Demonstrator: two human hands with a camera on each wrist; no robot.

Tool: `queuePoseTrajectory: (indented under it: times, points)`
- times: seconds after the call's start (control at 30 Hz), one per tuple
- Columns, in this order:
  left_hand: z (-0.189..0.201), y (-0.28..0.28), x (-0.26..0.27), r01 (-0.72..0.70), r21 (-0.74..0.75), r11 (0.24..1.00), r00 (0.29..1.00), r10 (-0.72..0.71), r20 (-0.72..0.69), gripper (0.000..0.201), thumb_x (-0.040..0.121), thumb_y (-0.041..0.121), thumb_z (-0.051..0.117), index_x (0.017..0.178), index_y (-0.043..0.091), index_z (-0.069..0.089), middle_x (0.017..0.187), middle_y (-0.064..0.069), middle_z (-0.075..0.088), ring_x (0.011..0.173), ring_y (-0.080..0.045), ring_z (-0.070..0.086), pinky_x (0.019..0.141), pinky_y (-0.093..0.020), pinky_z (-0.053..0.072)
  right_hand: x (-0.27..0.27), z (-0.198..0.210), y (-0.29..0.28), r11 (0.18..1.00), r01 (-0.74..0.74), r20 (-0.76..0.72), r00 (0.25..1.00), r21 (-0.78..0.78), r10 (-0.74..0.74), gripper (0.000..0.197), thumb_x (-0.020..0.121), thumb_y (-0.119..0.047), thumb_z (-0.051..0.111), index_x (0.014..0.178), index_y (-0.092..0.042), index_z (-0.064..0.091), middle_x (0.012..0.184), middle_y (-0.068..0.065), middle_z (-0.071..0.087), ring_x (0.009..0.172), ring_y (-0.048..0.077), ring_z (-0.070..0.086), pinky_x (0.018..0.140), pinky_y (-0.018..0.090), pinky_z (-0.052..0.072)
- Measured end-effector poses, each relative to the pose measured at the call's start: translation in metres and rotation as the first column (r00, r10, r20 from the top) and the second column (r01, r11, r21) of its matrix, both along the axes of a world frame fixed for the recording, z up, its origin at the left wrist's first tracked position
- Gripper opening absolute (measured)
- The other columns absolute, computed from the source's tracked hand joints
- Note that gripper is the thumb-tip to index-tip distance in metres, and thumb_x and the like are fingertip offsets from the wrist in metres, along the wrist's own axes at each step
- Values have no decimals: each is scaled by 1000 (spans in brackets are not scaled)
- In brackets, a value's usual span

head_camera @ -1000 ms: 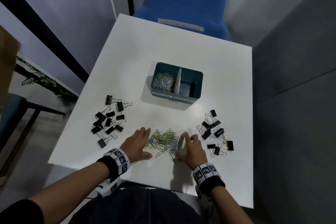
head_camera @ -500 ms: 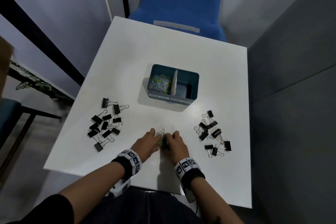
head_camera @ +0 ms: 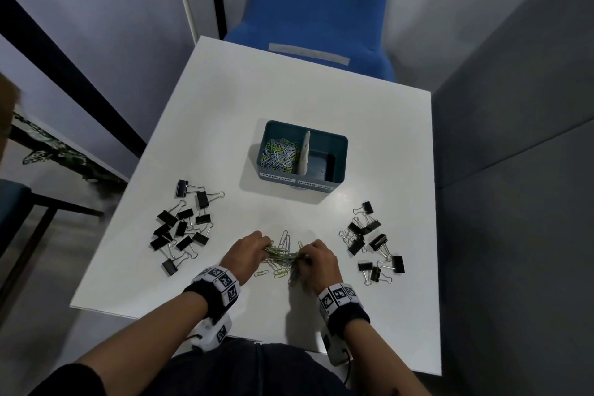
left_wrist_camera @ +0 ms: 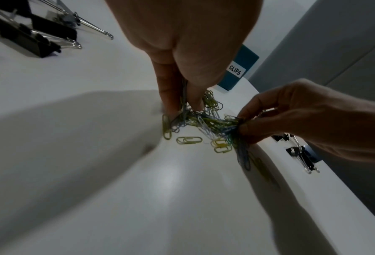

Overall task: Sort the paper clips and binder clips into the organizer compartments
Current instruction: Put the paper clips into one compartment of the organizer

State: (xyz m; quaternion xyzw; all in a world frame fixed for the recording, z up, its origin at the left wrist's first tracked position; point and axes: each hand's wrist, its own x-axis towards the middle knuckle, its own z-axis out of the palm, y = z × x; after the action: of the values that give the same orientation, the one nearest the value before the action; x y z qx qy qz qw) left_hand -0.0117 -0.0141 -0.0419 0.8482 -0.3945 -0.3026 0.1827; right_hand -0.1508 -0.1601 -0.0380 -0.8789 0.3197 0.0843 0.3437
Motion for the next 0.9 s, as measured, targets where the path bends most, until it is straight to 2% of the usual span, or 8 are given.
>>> queuePoseTrajectory:
  times: [0.1, 0.23, 0.37, 0.47, 0.53, 0.67, 0.8, 0.9]
  points:
    - [11, -1, 5, -76, -51, 996, 996, 74, -44, 14, 87, 15, 64, 100, 12, 68, 92, -6, 59, 84, -28, 61, 73, -34, 46, -2, 3, -5, 999, 48, -10, 999, 21, -48, 12, 77, -15, 71, 89, -16, 75, 94, 5, 67, 83, 23, 64, 70, 18, 37]
    - [34, -6, 19, -105, -216, 971, 994, 96, -52, 11, 87, 11, 64, 96, 13, 70, 84, -1, 59, 76, -22, 61, 69, -33, 47, -10, 8, -12, 999, 53, 5, 999, 6, -53, 12, 77, -23, 72, 88, -18, 76, 89, 5, 69, 80, 22, 64, 67, 20, 37]
    - [71, -31, 42, -102, -342, 934, 995, 99, -26, 12, 87, 13, 66, 99, 13, 70, 89, 4, 61, 75, -12, 58, 71, -25, 47, -14, 12, -17, 999, 48, 12, 999, -2, -48, 11, 75, -23, 74, 85, -20, 77, 85, 5, 71, 77, 23, 66, 69, 28, 50]
    - [102, -58, 66, -84, -422, 903, 993, 108, 35, 16, 87, 12, 67, 102, 10, 70, 94, -1, 65, 77, -14, 59, 73, -27, 51, -11, 20, -20, 999, 47, 29, 998, -8, -47, 9, 73, -22, 76, 82, -21, 77, 83, 3, 71, 76, 20, 66, 71, 31, 53]
    - [118, -78, 86, -102, -458, 883, 987, 147, 63, 14, 86, 12, 68, 99, 11, 71, 88, -2, 63, 74, -16, 58, 69, -30, 51, -5, 30, -21, 998, 55, 60, 997, -1, -55, 9, 72, -23, 77, 82, -22, 77, 83, 1, 71, 75, 17, 65, 72, 30, 53]
    - [133, -115, 119, -147, -432, 890, 972, 210, 102, 16, 83, 15, 72, 99, 12, 70, 87, -4, 63, 76, -20, 58, 72, -36, 51, 17, 57, -28, 1000, 12, 121, 992, 22, -14, 9, 71, -18, 79, 80, -21, 78, 82, -1, 74, 75, 13, 67, 75, 26, 54]
    - [122, -109, 130, -174, -264, 949, 977, 200, 76, 50, 79, 18, 76, 125, 12, 58, 108, -11, 64, 96, -27, 61, 85, -39, 51, 45, 93, -39, 1000, -10, 214, 977, 25, 4, 8, 73, -12, 80, 81, -14, 77, 85, 1, 74, 76, 13, 68, 77, 26, 56]
    - [105, -83, 116, -251, -268, 930, 956, 281, 80, 38, 85, 13, 69, 122, 12, 59, 107, -8, 65, 91, -25, 62, 82, -38, 53, 78, 114, -55, 1000, -11, 262, 965, -17, 15, 10, 75, -11, 80, 85, -14, 77, 89, 1, 75, 75, 11, 68, 79, 26, 57]
